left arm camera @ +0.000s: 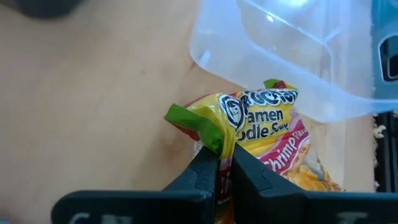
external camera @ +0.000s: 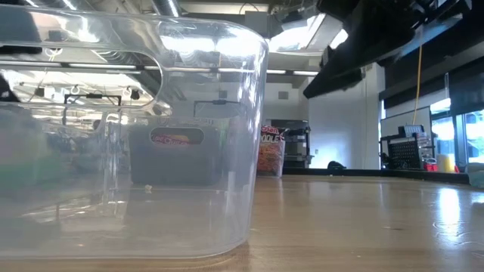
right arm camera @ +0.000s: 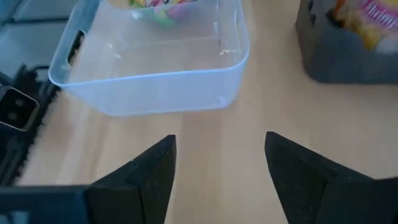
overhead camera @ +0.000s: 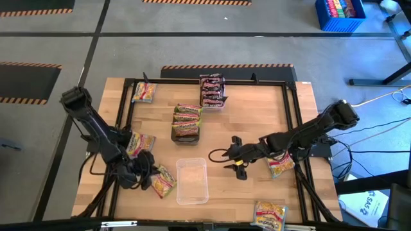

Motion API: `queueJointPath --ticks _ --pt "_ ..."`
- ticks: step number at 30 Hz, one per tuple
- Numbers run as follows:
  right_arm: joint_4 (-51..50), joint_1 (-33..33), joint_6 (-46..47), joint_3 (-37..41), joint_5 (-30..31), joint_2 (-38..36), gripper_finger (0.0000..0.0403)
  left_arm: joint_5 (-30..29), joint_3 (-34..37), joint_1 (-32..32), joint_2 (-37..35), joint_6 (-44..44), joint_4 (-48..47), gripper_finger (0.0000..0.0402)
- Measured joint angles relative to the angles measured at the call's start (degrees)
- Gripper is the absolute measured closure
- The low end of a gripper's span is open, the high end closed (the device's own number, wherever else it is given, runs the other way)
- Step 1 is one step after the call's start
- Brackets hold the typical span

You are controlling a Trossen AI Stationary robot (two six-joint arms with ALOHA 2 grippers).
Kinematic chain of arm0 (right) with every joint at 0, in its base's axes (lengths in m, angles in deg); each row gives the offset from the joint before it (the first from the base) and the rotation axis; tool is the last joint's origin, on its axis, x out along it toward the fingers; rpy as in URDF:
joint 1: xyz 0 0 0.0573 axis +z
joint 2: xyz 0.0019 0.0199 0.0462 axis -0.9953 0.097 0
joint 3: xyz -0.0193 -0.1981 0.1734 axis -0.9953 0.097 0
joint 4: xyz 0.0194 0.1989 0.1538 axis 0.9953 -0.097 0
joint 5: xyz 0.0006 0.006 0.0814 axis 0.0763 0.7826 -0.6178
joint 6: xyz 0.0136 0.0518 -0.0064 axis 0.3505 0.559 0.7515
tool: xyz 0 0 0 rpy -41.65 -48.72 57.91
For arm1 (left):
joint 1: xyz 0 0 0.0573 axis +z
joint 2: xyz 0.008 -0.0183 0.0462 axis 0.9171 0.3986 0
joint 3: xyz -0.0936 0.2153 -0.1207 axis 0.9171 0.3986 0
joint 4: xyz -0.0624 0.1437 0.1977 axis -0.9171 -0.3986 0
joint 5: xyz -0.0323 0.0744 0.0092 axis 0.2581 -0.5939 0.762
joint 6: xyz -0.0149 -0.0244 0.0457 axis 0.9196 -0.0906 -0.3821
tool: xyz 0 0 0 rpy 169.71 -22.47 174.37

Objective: Sort Maruchan noodles
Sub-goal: Put the green noodle pack into the black bin

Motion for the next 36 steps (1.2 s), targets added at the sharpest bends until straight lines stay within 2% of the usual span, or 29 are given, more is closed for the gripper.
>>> queueJointPath --ticks 4,10,18,22,24,27,30,33,36 --pt "-6.5 0.0 -1.3 -1.8 6.6 -1.5 0.0178 -1.9 -5.7 0.0 -1.6 0.3 -11.1 0.0388" --pt "-8.1 0.0 -2.9 -1.8 7.9 -2.5 0.0178 -8.2 -14.0 -0.1 -2.2 -2.8 -22.5 0.0388" --pt "-8.3 -0.5 -6.2 -1.8 9.5 -2.7 0.0178 -21.7 -20.7 -1.0 -2.8 -11.9 -26.1 0.0389" --pt "-10.1 -1.3 -10.6 -1.5 14.5 -3.6 0.0178 -29.3 -21.4 -1.0 -2.9 -16.3 -25.8 0.0389" --pt "-10.9 -2.3 -12.0 -0.9 16.4 -3.7 0.0178 -30.4 -21.4 -0.3 -2.9 -17.7 -25.7 0.0389" --pt "-11.6 -3.9 -11.7 0.8 15.9 -5.2 0.0178 -31.8 -21.4 1.9 -2.5 -18.2 -25.6 0.0389" --pt "-8.7 -5.4 -11.5 3.9 12.2 -6.8 0.0178 -33.2 -21.4 4.0 -2.5 -19.5 -24.8 0.0389" --pt "-1.7 -6.8 -11.5 7.8 7.4 -8.7 0.0178 -33.0 -21.4 6.3 -2.5 -20.9 -23.8 0.0389" --pt "10.1 -8.2 -10.7 13.1 3.8 -10.0 0.0178 -32.7 -21.4 8.2 -1.8 -24.2 -20.4 0.0389"
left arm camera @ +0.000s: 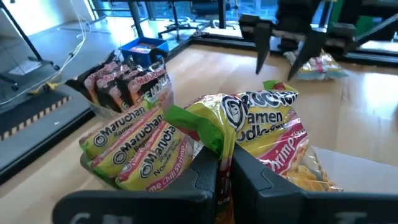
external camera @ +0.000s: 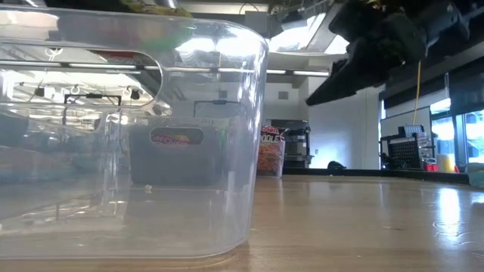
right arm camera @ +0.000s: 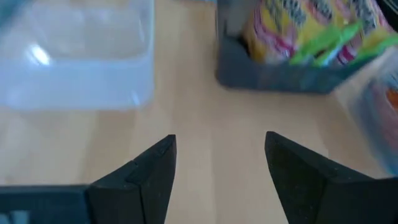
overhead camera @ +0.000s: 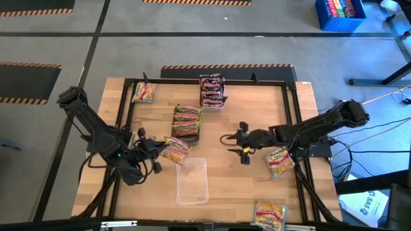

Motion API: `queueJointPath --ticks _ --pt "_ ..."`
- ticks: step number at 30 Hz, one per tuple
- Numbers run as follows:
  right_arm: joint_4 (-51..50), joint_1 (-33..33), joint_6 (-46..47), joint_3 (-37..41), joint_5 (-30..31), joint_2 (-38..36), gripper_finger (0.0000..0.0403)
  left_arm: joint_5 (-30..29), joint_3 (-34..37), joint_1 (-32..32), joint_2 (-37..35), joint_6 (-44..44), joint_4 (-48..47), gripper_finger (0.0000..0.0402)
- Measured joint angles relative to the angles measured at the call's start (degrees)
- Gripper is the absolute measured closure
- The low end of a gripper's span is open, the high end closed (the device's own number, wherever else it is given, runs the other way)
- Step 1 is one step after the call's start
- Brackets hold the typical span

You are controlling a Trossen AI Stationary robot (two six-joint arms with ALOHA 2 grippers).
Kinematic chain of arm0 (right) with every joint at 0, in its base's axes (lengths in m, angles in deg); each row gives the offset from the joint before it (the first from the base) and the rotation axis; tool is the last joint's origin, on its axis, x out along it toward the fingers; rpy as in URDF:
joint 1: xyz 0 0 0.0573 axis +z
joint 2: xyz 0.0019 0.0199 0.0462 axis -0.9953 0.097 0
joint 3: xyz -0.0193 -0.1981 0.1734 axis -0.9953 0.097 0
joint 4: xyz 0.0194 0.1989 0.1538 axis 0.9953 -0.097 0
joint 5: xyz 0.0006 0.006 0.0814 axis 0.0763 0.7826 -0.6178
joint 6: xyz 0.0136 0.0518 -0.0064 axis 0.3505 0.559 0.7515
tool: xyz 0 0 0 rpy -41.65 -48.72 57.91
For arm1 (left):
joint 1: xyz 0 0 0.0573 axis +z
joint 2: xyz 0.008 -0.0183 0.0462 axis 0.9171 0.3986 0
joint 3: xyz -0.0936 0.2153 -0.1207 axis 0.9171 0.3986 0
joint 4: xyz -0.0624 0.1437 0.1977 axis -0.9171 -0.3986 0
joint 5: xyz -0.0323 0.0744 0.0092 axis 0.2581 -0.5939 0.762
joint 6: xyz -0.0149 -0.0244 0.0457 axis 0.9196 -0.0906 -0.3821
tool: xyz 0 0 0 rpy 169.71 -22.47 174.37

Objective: Sort Maruchan noodles
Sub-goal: Put the green noodle pack into the black bin

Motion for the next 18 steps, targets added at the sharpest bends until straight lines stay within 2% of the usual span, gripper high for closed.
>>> queueJointPath --ticks 4,7,10,14,18 --pt "16.9 -0.6 3.5 5.8 -3.1 -0.1 0.0178 2.0 0.1 3.5 1.3 -6.4 6.2 0.0389" --pt "28.3 -0.4 6.4 8.8 -3.2 1.3 0.0178 5.2 0.9 6.3 2.5 -13.9 16.0 0.0389" --pt "34.1 -0.4 9.5 9.4 -4.5 3.3 0.0178 7.6 2.3 8.9 4.1 -21.6 25.3 0.0389" --pt "39.9 0.5 10.8 9.4 -5.1 7.9 0.0178 8.0 4.5 11.4 6.3 -29.8 37.9 0.0389" --pt "48.7 1.6 11.0 8.8 -4.8 13.4 0.0178 8.4 5.0 12.6 9.3 -35.4 45.7 0.0389"
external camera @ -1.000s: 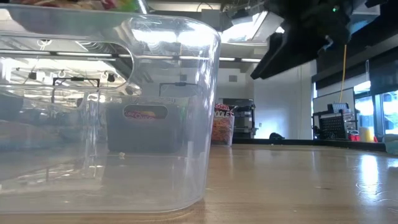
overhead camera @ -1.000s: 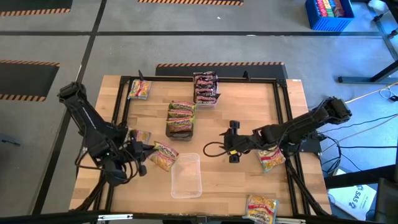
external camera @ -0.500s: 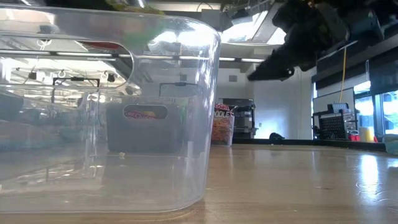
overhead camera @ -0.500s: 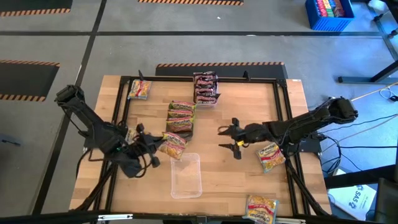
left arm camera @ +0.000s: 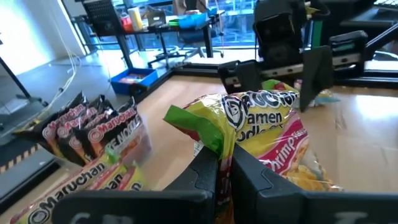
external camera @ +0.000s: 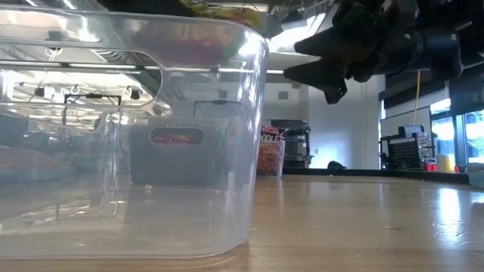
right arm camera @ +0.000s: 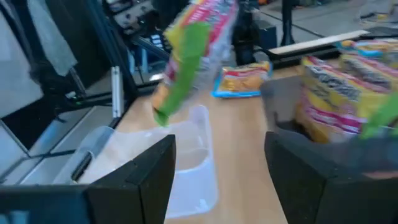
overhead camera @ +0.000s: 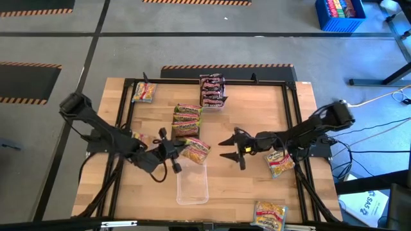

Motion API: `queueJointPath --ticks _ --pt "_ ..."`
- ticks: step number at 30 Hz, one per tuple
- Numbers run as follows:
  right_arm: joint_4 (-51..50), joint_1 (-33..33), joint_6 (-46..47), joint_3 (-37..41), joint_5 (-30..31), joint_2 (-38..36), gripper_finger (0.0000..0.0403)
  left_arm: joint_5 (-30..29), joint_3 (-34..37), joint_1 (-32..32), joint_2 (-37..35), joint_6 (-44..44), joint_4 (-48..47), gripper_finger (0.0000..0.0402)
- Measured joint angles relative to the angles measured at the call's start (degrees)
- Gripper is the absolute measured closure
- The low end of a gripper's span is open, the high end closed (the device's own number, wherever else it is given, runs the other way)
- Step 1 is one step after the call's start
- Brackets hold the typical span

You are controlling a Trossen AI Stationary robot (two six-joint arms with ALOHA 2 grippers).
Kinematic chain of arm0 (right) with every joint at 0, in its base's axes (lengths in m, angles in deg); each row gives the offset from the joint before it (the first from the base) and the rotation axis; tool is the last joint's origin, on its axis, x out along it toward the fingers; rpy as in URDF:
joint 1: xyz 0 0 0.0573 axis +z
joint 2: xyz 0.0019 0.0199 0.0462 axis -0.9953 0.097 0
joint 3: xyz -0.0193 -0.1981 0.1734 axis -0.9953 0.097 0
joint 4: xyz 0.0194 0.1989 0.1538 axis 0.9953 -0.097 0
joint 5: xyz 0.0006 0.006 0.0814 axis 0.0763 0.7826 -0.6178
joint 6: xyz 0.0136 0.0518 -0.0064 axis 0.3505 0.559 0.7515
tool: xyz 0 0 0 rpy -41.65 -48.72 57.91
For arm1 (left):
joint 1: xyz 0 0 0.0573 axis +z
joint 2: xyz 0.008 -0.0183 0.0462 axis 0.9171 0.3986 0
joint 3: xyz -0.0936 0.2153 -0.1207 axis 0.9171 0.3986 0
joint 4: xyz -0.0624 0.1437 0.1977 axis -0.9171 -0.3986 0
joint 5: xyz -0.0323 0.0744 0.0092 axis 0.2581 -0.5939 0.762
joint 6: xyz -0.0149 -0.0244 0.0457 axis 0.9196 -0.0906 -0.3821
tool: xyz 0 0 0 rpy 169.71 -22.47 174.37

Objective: Sort Maruchan noodles
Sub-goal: Put the green noodle pack into the black bin

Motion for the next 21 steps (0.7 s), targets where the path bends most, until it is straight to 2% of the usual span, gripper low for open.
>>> queueJointPath --ticks 8,13,17,21 --pt "2.3 -0.1 0.4 -4.1 0.4 6.7 0.0167 0.0 0.1 0.2 2.6 -3.0 4.8 0.0386" --pt "2.3 0.0 1.7 -7.2 5.4 8.9 0.0104 0.0 0.1 0.4 2.5 -3.0 5.6 0.0387" --pt "2.5 -0.1 1.7 -9.1 3.8 11.0 0.0055 0.1 0.1 0.8 2.5 -3.0 5.7 0.0386" --pt "2.3 -0.1 1.3 -11.6 4.2 13.1 0.0028 0.1 0.1 1.4 2.5 -3.0 5.7 0.0385"
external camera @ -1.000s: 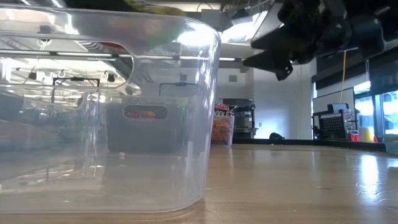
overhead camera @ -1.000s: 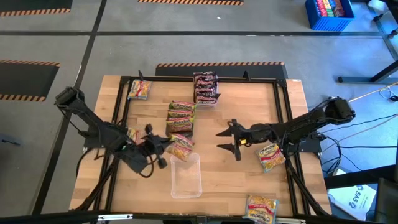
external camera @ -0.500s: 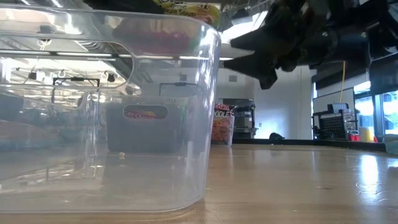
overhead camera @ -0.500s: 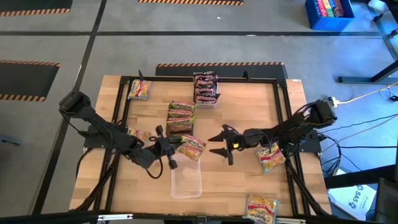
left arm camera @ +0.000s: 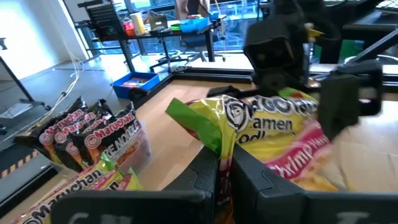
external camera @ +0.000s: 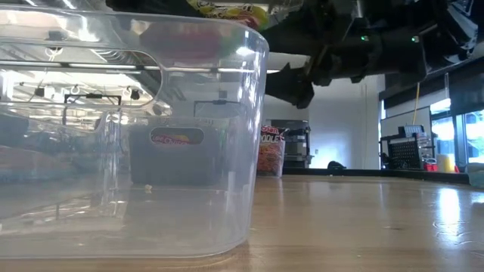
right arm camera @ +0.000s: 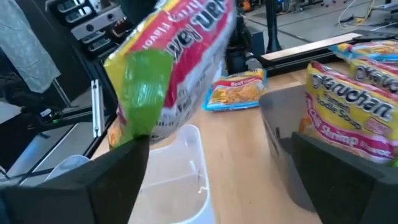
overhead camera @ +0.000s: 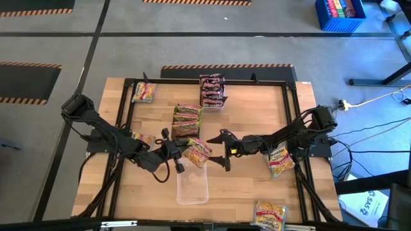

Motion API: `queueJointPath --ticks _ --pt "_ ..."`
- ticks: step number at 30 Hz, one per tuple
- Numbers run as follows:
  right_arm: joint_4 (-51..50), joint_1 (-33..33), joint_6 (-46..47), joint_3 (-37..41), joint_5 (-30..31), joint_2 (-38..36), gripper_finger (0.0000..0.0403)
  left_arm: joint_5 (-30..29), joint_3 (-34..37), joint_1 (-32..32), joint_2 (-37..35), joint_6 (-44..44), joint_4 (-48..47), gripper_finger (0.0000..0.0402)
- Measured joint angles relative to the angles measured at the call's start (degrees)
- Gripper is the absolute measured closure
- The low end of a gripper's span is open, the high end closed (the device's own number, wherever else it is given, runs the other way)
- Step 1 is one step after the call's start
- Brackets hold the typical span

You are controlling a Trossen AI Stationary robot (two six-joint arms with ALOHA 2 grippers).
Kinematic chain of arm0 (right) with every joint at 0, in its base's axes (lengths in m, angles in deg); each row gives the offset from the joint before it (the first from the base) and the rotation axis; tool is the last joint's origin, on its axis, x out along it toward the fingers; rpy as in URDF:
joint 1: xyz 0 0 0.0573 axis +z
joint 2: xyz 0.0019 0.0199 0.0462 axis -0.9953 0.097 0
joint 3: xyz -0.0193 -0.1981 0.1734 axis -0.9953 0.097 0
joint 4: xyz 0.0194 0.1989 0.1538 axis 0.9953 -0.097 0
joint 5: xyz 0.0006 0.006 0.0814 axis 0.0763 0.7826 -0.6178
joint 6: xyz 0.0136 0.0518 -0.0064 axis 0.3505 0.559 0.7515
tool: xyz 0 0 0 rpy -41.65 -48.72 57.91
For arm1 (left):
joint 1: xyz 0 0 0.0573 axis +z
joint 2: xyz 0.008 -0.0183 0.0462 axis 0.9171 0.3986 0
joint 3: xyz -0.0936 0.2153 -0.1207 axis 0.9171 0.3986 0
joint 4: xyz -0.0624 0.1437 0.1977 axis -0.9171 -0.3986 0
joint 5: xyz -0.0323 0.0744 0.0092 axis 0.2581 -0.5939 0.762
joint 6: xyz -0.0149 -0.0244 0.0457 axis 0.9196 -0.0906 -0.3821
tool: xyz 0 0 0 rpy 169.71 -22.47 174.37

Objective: Sort Maruchan noodles
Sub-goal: Put the green noodle pack into the black bin

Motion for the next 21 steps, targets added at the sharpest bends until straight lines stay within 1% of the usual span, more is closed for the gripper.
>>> queueJointPath --ticks 4,9,12,15,18,21 --pt "0.0 0.0 -2.2 -1.3 -1.9 0.8 0.0021 0.0 0.0 0.2 0.0 0.0 0.0 0.0385" --pt "-1.6 -0.1 -1.0 0.1 -4.5 -0.6 0.0027 -0.1 0.0 -0.5 0.0 0.0 -0.1 0.0385" --pt "-6.5 0.0 -1.0 0.7 -5.5 -2.3 0.0033 -1.2 0.0 -0.8 0.0 0.0 -0.4 0.0385" --pt "-10.8 0.0 -0.9 0.8 -8.3 -4.0 0.0037 -2.3 0.0 -0.8 0.0 0.0 -0.6 0.0385" --pt "-10.8 0.0 -0.8 0.8 -9.4 -4.3 0.004 -2.4 0.0 -0.8 0.0 0.0 -0.6 0.0385" --pt "-6.2 0.0 -0.8 0.7 -7.0 -4.1 0.004 -2.3 0.0 -0.8 0.0 0.0 -0.5 0.0384"
